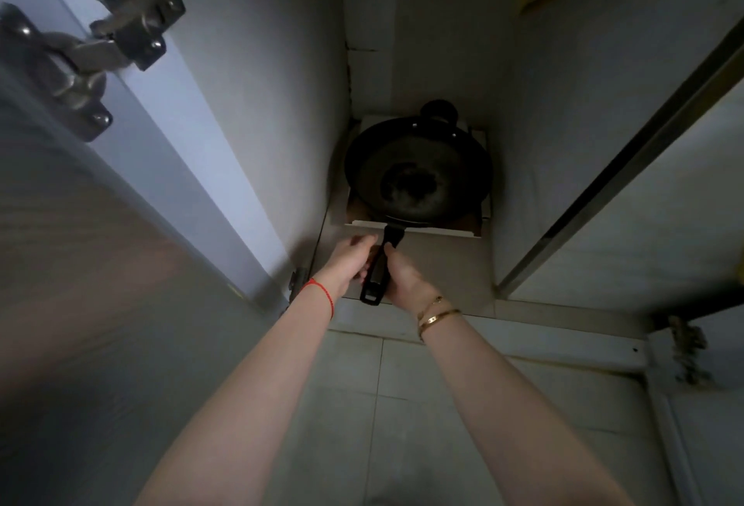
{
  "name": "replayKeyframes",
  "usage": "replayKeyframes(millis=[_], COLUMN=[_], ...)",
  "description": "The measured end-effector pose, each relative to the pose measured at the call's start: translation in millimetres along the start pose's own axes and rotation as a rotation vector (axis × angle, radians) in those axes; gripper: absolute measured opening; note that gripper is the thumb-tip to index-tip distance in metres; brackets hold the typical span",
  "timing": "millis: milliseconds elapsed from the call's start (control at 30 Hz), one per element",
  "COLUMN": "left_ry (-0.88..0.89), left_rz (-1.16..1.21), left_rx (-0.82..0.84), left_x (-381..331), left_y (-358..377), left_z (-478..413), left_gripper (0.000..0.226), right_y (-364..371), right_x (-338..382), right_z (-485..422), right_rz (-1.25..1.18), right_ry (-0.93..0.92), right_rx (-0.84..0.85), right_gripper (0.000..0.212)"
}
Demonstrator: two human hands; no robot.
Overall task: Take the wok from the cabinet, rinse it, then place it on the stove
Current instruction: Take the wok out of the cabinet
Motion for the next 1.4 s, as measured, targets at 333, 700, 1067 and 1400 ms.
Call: replayKeyframes(millis=[333,700,1067,1400], left_ry=[-0.137,-0.172,-0.036,-0.085], left_rz=[0.118,0.171,0.226,0.350], left_rx=[0.157,0.236,0.301,0.256], left_x=[10,17,33,68], left_y=[51,64,43,27], left_z=[-11,-1,65,164], left_gripper=[0.030,0.036,0.030,0.021], right_y=[-44,-52,-44,-38], right_x=[11,23,3,-12], right_z=[-10,20,85,185], right_rz=[0.398,0.501,0.492,0.624], right_ry=[-0.151,-0.466,-0.541,-0.589], right_rx=[-0.148,-0.218,-0.167,-0.177], right_gripper=[0.045,0.044,0.050,0.043])
Point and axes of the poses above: each hand's wrist, its own z-axis away from the middle knuckle, its own y-axis out of the palm, x = y × z, the point moved 7 cm from there along -z, towards the middle knuckle, and after that the axes turned 10 degrees about -y, right-handed, at the moved point
